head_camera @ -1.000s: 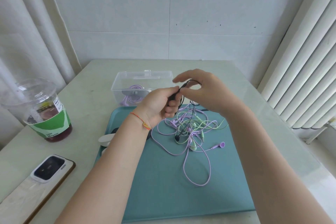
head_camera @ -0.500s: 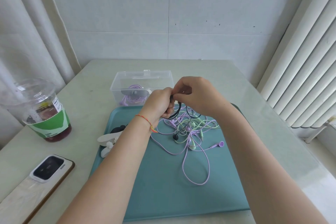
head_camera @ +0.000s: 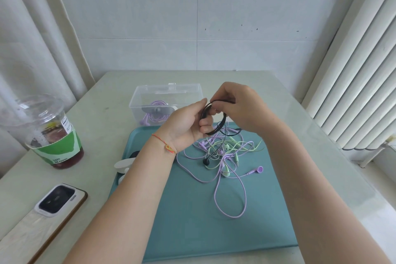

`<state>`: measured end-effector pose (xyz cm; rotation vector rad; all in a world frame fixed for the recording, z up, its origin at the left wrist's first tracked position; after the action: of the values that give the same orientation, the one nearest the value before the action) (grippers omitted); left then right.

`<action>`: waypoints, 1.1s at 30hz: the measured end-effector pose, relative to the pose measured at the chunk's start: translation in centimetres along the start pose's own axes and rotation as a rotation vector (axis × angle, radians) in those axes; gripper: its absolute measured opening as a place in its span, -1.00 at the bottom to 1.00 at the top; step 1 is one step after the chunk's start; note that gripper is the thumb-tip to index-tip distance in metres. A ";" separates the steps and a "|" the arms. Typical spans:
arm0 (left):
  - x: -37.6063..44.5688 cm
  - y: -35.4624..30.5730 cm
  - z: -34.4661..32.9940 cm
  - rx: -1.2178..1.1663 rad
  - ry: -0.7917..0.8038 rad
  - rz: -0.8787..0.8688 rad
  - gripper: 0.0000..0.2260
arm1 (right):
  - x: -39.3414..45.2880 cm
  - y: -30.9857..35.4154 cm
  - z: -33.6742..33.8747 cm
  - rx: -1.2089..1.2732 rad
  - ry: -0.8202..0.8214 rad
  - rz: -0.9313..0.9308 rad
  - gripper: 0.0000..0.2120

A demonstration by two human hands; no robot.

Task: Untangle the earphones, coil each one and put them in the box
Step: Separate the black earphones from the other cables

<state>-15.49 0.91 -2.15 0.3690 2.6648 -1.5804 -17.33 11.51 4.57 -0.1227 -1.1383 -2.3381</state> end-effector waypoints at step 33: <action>-1.5 -2.8 0.9 -0.162 -0.123 -0.227 -0.85 | -1.1 -0.5 -4.3 -0.162 0.357 -0.189 -0.71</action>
<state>-14.72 -1.48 0.00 -0.0357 2.7928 -1.3699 -16.03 9.00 1.12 0.3464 -0.8150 -2.4845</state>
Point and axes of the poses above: each hand's wrist, its own x-axis towards the middle knuckle, its own z-axis out of the back of the hand, y = z × x, the point moved 7 cm from there along x, towards the middle knuckle, and after that the axes turned 1 degree about -x, right-handed, at the moved point
